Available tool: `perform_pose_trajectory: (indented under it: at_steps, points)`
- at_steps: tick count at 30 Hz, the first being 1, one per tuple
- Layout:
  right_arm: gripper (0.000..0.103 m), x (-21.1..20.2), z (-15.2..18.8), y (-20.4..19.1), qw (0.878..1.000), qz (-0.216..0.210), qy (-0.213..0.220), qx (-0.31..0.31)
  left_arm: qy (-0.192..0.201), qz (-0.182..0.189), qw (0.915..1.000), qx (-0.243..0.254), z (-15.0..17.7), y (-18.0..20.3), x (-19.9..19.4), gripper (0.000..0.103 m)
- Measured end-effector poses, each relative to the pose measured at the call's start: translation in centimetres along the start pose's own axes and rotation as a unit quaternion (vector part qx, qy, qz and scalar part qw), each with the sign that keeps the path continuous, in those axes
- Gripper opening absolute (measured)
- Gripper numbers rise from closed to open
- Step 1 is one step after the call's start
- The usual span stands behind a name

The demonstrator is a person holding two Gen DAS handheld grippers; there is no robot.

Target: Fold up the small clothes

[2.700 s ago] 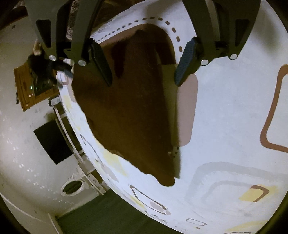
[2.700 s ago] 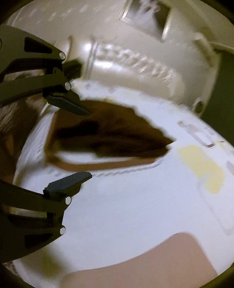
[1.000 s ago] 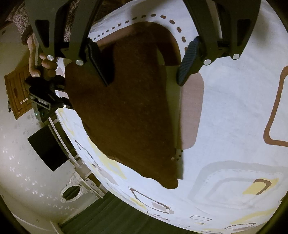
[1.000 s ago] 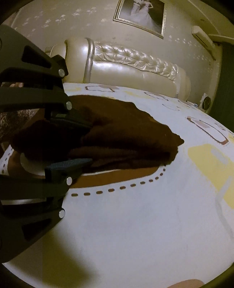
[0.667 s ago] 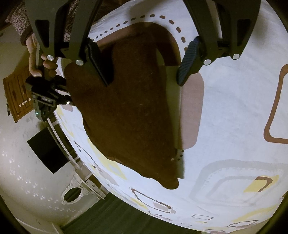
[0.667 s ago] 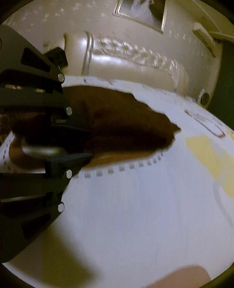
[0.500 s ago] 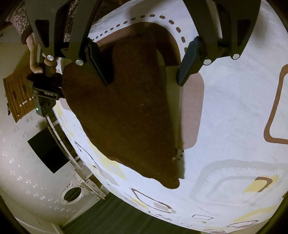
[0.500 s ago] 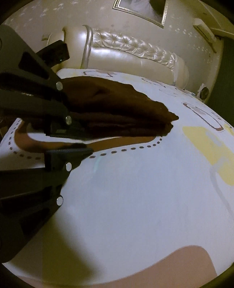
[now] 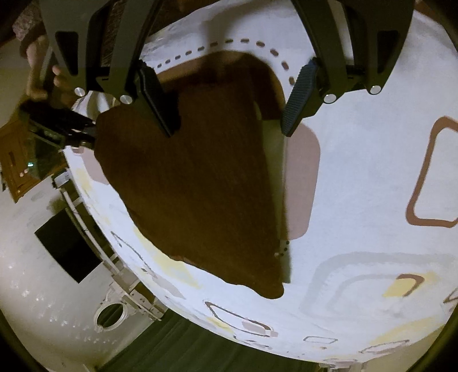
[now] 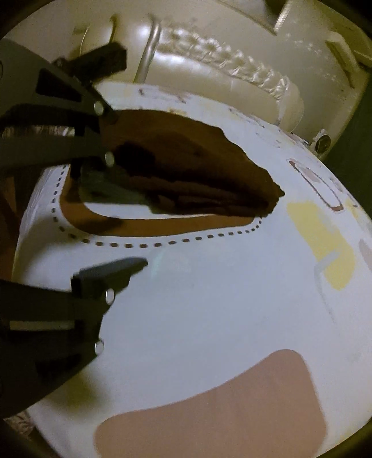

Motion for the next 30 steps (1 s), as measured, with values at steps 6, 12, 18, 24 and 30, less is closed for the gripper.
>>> perform_pose_trajectory:
  at_steps: [6,12,18,24,30]
  points:
    - [0.069,-0.3,0.5,-3.1,0.996,0.061,0.005,-0.057,0.015,-0.025,0.9995,-0.012,1.2,0.2,-1.0,0.080]
    - [0.076,-0.4,2.4,-5.4,0.982,0.138,0.009,-0.126,0.042,-0.059,0.9974,-0.005,2.2,0.4,-2.3,0.081]
    - [0.076,-0.1,3.7,-6.3,0.976,0.162,0.004,-0.143,0.081,-0.090,0.9926,0.010,2.9,0.7,-4.1,0.081]
    - [0.076,0.2,4.7,-8.0,0.971,0.165,0.005,-0.171,0.111,-0.113,0.9868,0.035,3.3,1.1,-5.7,0.081]
    - [0.077,0.5,5.3,-8.3,0.971,0.165,0.000,-0.173,0.112,-0.118,0.9861,0.033,3.2,1.1,-5.6,0.081]
Point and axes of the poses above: each gripper's, at about its wrist camera, not at the fingertips, and x roughly the way its jaws point, y to its right, z to its underside, the point moved 5 cm from there along x, roughly the way its jaws point, and after that the axes turned 15 degrees about -x, right-handed, at the moved point
